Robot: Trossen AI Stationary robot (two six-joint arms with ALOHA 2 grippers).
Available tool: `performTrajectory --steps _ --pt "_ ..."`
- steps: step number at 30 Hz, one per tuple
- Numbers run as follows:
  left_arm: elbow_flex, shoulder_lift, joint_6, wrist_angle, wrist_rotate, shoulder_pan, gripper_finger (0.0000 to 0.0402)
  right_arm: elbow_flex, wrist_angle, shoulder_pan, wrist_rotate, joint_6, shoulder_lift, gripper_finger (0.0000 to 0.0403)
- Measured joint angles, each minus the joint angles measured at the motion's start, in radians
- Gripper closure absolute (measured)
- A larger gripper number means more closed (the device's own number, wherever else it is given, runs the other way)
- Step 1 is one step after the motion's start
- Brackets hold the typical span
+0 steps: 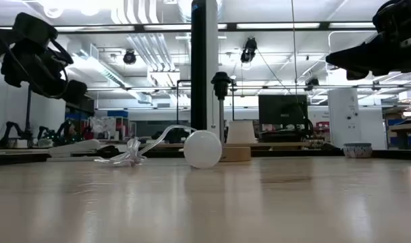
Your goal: Screw lightbulb
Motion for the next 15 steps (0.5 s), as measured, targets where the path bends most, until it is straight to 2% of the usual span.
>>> performTrajectory --steps 15 --pt "0.000 0.000 0.000 0.000 0.000 0.000 0.0401 0.000 0.000 0.000 0.000 0.000 0.000 0.0359"
